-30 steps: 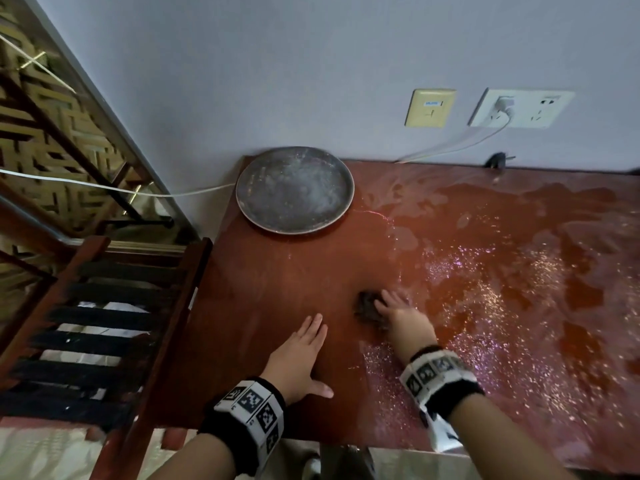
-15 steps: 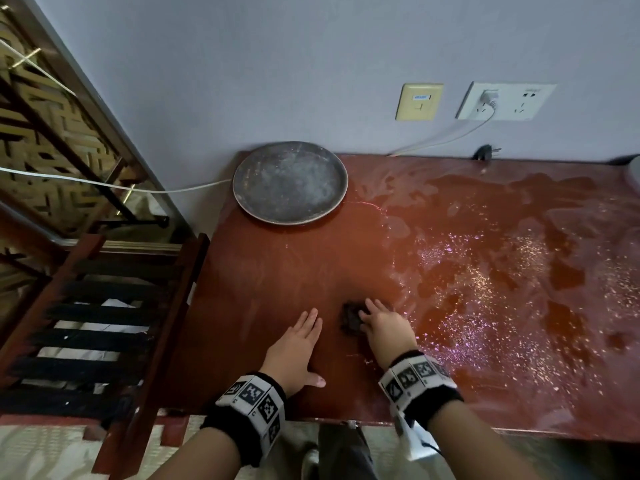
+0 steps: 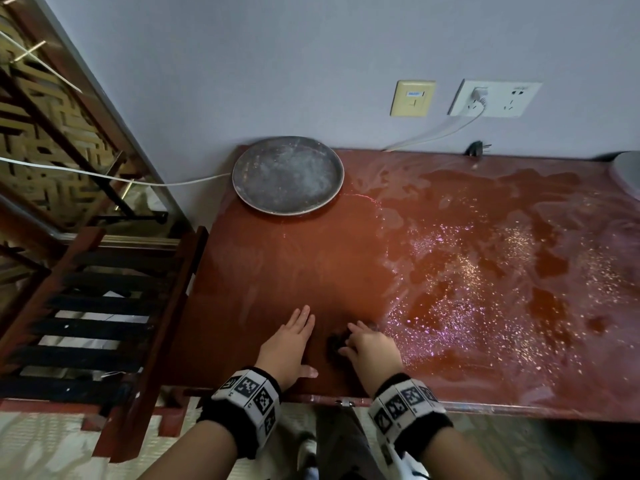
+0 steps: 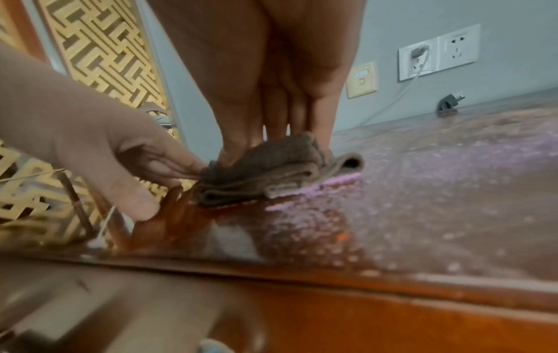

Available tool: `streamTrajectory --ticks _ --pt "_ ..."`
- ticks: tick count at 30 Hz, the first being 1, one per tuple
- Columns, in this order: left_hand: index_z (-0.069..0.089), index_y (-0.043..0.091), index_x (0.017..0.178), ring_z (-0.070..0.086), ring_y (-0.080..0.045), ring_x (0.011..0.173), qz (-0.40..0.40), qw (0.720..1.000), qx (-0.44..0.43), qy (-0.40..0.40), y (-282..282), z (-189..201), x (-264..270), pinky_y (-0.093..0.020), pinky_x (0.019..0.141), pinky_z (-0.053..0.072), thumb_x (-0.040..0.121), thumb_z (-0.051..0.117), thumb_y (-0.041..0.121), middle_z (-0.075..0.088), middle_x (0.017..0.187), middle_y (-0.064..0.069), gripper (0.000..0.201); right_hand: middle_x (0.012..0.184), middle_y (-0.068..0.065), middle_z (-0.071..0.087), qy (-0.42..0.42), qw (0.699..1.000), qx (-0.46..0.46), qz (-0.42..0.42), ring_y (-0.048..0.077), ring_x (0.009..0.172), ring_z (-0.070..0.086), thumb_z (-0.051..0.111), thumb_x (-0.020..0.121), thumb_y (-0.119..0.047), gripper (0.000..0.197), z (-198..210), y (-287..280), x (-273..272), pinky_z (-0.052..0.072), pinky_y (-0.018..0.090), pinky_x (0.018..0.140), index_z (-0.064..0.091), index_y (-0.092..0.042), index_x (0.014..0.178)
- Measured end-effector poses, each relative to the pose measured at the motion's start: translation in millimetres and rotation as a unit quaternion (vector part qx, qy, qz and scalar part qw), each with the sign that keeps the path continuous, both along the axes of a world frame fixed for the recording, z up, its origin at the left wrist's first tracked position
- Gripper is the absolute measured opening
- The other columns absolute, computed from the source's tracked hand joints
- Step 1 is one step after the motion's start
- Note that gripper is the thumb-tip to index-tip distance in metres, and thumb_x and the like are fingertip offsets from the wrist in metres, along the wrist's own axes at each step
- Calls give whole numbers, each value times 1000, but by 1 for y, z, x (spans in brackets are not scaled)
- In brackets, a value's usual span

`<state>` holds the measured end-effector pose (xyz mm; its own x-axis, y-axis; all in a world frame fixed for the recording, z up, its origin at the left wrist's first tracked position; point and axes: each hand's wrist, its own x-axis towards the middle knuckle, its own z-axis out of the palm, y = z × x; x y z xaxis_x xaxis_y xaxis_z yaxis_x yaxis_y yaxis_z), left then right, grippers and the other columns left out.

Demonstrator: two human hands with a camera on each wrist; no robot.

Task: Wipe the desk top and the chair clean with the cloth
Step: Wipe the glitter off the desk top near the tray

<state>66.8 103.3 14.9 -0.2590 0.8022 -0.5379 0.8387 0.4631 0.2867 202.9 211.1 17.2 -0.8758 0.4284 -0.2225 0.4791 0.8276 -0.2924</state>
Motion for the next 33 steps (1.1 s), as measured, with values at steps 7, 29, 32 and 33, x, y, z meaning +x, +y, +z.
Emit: streamTrajectory --ticks 7,29,32,33 --pt "-6 14 152 -13 -13 145 12 1000 15 -2 -12 -4 7 -29 118 6 91 60 35 -20 157 1 92 93 -10 73 14 998 -41 -54 5 86 69 95 36 -32 37 -5 -38 29 52 16 60 71 -24 63" --pt "-2 15 152 -11 -13 146 36 999 25 1 -18 -6 14 -29 118 7 93 55 35 -17 158 1 85 120 8 64 38 992 -2 -121 29 110 61 87 25 8 87 -34 -46 73 58 32 70 70 -16 107" --pt "-2 15 152 -11 -13 146 35 999 22 -1 -19 -4 14 -30 118 8 93 55 36 -17 158 2 85 135 1 52 74 993 -7 -97 19 122 52 80 38 15 93 -27 -33 77 54 20 77 62 -23 121" --pt "-3 15 152 -11 -13 146 36 999 21 -1 -19 -4 15 -30 118 9 93 55 36 -17 158 2 85 144 -3 37 75 991 -8 -111 15 132 39 71 52 21 93 -28 -21 83 52 17 82 52 -25 131"
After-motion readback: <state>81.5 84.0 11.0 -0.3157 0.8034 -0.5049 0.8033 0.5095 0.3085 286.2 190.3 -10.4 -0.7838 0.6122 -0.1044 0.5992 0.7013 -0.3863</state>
